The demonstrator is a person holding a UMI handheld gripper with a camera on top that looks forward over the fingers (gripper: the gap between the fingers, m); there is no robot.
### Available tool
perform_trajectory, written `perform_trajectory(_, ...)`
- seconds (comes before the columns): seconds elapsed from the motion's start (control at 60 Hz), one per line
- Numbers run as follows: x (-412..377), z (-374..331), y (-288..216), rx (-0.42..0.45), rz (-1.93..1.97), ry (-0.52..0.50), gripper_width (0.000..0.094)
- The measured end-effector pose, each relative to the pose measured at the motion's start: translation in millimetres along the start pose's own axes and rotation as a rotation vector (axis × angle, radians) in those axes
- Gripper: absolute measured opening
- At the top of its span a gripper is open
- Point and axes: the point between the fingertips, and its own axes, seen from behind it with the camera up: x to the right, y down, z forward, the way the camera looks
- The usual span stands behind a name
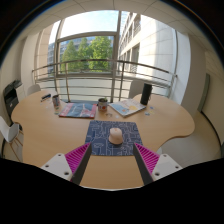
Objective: Arrange mouse
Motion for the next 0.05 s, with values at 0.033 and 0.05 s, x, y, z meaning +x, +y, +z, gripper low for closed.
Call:
perform_trajectory(0.033,-0.2,-1.5,0.8,0.001,-0.005,0.0,0.0845)
perform_trajectory(0.05,-0.5,-2.4,1.3,0.001,-0.006,0.0,0.0846)
